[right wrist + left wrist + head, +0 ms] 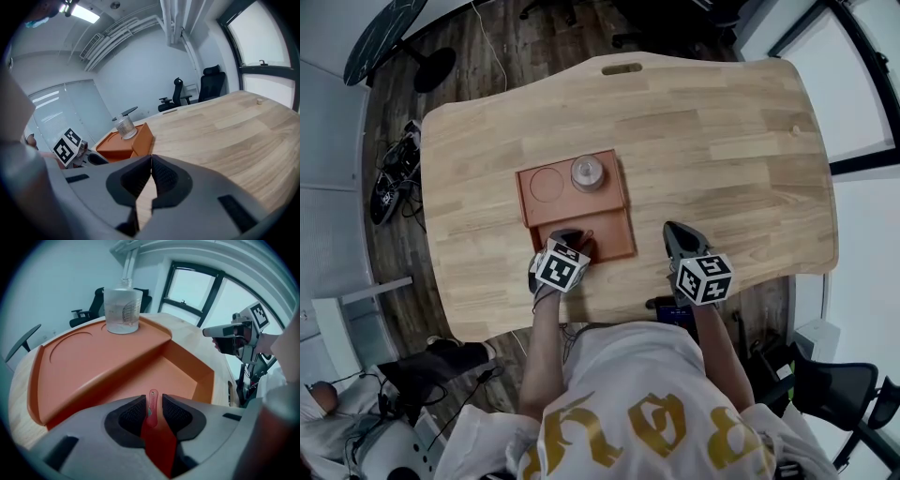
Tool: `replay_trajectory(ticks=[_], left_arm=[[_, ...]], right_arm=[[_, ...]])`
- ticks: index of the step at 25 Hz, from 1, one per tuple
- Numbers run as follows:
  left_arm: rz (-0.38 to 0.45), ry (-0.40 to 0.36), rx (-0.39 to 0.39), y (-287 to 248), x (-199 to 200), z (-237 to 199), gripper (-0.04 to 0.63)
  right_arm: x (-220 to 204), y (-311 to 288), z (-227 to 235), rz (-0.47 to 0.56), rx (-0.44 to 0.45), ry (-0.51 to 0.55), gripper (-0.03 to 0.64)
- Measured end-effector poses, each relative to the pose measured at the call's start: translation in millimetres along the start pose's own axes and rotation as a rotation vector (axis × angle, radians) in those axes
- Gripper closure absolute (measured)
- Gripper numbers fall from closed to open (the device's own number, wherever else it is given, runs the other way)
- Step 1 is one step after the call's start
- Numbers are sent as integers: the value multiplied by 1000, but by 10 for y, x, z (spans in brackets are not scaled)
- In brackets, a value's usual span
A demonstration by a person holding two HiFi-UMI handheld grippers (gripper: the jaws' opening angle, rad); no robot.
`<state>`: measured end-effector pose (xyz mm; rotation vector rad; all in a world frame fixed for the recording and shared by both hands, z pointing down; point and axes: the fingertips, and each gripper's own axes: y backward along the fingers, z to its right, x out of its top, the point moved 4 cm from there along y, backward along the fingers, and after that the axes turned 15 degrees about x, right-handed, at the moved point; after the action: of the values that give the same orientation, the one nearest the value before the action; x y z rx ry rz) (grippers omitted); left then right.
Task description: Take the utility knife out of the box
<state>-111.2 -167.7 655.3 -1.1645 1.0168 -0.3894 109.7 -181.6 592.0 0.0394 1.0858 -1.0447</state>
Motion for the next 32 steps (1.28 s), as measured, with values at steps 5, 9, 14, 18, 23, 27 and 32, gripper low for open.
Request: replay_trajectory(ticks=[5,9,14,18,23,27,32], left_arm=[[-25,-99,58,-59,-35,24,480],[-19,-123,100,-80,-26,11,508],[-8,-110,103,-64,-19,-6,524],[0,-117,123,-62,-45,5,537],[8,-108,125,-60,-25,-11,537],[57,-116,154,9,63,-36,537],[81,-81,136,41,117,-15,537]], right_arm=[[11,11,6,12,8,-17,606],[5,2,23,8,8,-20,605],[23,1,-7,10,13,-18,604],[7,14,-31,9,17,-12,606],[59,59,18,24,2,-15,606],[79,93,30,31,-4,-16,604],[85,101,-1,30,2,-8,605]])
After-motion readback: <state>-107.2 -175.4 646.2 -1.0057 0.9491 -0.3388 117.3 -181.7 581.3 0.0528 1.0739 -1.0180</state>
